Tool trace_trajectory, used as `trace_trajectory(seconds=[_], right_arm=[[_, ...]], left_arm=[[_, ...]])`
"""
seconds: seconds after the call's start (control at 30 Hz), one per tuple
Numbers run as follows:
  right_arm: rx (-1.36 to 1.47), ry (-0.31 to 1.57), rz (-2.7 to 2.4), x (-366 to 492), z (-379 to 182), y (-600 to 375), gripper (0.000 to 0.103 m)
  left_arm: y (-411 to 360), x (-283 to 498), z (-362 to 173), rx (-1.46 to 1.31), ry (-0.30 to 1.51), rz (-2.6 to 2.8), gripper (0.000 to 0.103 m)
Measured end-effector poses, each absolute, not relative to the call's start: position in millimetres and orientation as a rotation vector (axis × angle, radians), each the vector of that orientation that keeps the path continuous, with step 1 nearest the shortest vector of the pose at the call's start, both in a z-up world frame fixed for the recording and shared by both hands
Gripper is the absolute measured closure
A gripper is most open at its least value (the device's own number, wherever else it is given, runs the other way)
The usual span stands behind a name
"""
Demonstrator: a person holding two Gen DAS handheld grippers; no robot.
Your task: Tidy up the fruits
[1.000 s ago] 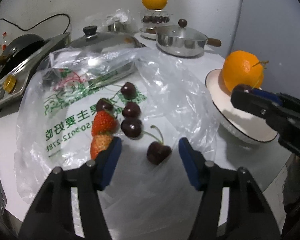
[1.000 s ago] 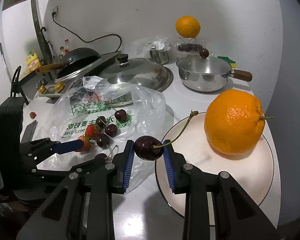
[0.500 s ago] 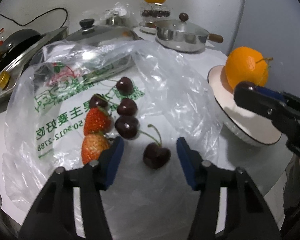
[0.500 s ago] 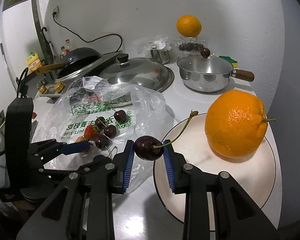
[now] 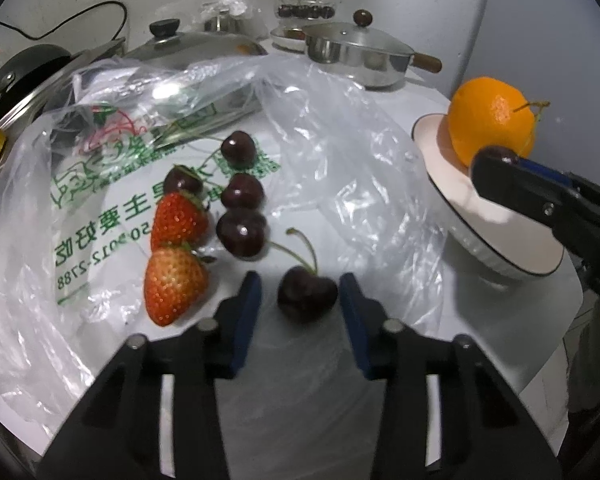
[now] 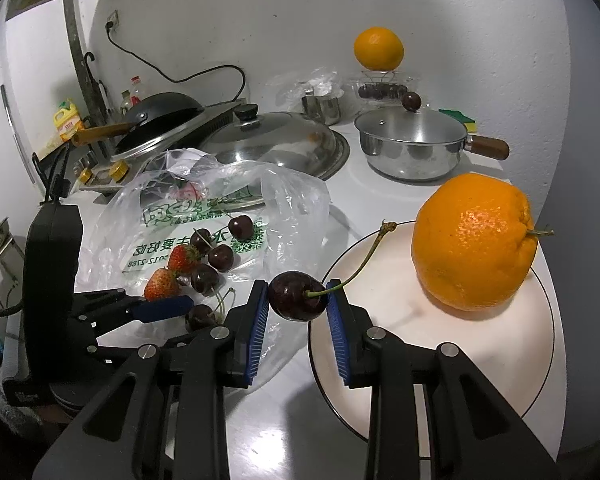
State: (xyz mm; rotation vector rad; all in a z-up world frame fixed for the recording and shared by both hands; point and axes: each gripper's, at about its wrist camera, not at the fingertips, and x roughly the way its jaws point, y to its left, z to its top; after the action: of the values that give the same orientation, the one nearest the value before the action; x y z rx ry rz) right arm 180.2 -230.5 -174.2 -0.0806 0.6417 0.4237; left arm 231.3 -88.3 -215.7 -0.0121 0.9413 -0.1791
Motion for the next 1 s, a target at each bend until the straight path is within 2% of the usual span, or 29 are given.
trace_trajectory(seconds=[0.1, 1.0], right_arm=[[-0.082, 0.640, 0.420, 180, -173, -231, 0.071], [-0.087, 0.590, 0.381, 164, -152, -245, 0.071]], left_arm=[[-89, 231, -215, -0.021, 0.942, -0.194, 0.072], [-97, 209, -159, -0.035, 0.837, -0.245, 0.073]])
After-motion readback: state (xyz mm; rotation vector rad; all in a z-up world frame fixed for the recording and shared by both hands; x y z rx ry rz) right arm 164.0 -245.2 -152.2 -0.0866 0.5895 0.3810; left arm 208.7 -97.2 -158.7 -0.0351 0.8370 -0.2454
